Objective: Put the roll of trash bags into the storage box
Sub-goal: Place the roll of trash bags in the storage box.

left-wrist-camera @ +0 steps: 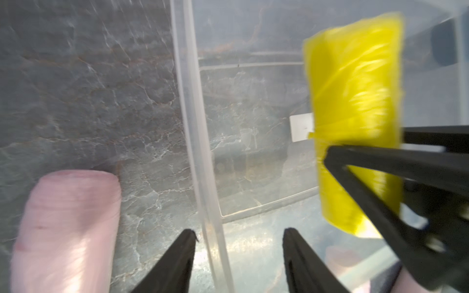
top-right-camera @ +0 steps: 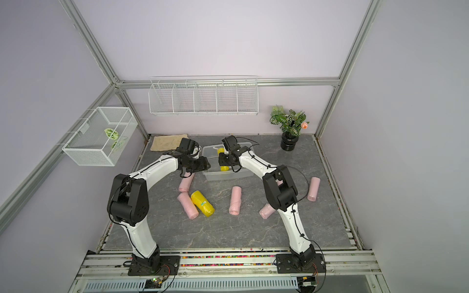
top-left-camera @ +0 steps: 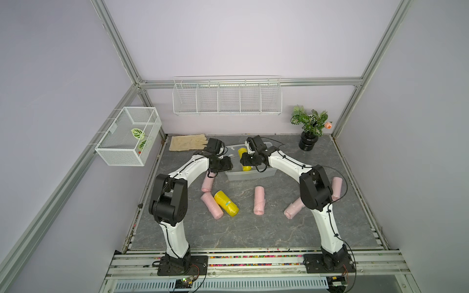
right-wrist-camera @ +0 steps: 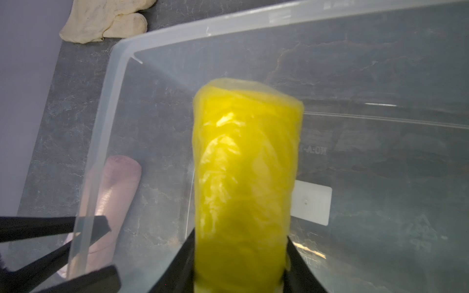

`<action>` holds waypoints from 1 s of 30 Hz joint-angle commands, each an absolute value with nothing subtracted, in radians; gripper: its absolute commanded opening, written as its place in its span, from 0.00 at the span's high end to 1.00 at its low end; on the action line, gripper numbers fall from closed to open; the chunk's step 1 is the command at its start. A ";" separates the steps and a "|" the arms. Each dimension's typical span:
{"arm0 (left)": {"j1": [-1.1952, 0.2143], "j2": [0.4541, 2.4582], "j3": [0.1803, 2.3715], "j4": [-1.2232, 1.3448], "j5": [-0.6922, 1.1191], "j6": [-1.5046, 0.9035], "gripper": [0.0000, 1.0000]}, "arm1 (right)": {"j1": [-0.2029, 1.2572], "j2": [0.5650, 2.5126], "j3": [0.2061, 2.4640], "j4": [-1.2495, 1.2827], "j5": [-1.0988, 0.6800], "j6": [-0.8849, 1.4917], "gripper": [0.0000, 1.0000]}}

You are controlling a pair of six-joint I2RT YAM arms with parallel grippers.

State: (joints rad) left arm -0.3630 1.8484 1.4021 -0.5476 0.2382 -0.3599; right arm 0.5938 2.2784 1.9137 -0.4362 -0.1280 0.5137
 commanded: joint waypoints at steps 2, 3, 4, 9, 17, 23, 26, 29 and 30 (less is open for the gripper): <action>-0.364 1.776 1.421 -0.542 0.200 -0.374 0.37 | 0.618 2.307 1.969 -0.415 -0.139 0.557 0.59; -0.358 1.759 1.418 -0.537 0.192 -0.381 0.37 | 0.623 2.317 1.977 -0.415 -0.143 0.564 0.59; -0.350 1.745 1.411 -0.529 0.191 -0.390 0.36 | 0.628 2.326 1.983 -0.414 -0.144 0.570 0.59; -0.294 1.664 1.362 -0.480 0.204 -0.428 0.35 | 0.648 2.374 2.028 -0.438 -0.152 0.594 0.59; -0.278 1.638 1.313 -0.457 0.172 -0.431 0.35 | 0.669 2.448 2.086 -0.442 -0.149 0.645 0.60; -0.278 1.670 1.305 -0.460 0.183 -0.434 0.35 | 0.672 2.494 2.133 -0.468 -0.188 0.658 0.60; -0.279 1.670 1.289 -0.454 0.176 -0.436 0.35 | 0.674 2.491 2.125 -0.477 -0.197 0.650 0.58; -0.279 1.670 1.281 -0.451 0.175 -0.439 0.35 | 0.676 2.490 2.124 -0.479 -0.214 0.643 0.56; -0.279 1.669 1.282 -0.451 0.174 -0.439 0.35 | 0.678 2.490 2.125 -0.479 -0.220 0.640 0.55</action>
State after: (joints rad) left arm -0.2760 1.6562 1.2911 -0.4644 0.1802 -0.4282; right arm 0.6682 2.4916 2.1033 -0.4648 -0.1883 0.6399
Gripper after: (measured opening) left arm 0.651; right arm 0.445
